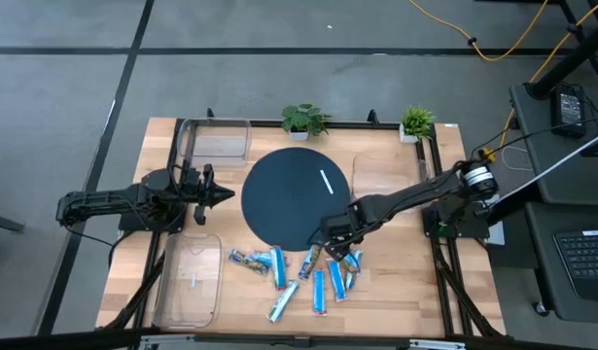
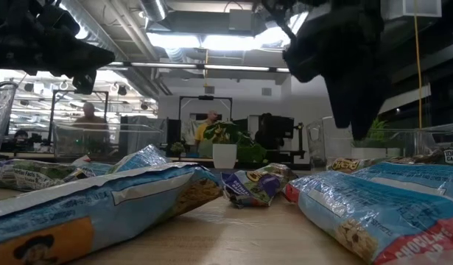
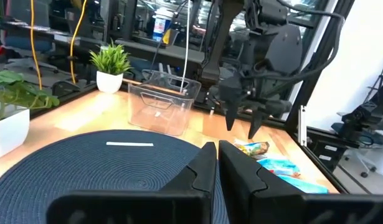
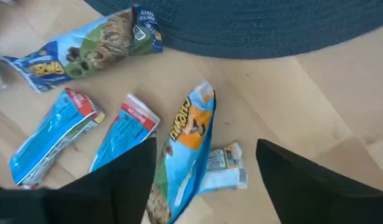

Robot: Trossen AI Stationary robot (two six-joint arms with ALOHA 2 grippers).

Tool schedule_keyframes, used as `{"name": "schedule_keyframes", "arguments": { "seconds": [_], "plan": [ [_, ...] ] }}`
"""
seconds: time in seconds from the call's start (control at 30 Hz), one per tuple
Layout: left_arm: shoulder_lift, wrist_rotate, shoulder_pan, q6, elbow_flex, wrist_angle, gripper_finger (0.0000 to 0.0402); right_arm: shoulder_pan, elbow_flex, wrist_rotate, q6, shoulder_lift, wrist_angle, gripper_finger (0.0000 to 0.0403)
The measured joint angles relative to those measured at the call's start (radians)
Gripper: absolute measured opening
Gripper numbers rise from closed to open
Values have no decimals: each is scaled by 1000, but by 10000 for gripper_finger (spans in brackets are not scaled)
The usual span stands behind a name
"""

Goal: Pick and place Granola Bars by type
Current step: Put the yellow granola bar into the top right transparent bin

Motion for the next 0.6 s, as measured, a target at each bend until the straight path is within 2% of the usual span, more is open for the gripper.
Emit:
{"name": "schedule_keyframes", "arguments": {
  "seconds": [0.17, 0.6],
  "plan": [
    [0, 0, 0, 0, 0, 0, 14, 0, 0, 0, -2, 39, 20, 301],
    [0, -3, 0, -16, 0, 0, 13, 0, -1, 1, -74, 152, 61, 302]
  ]
}}
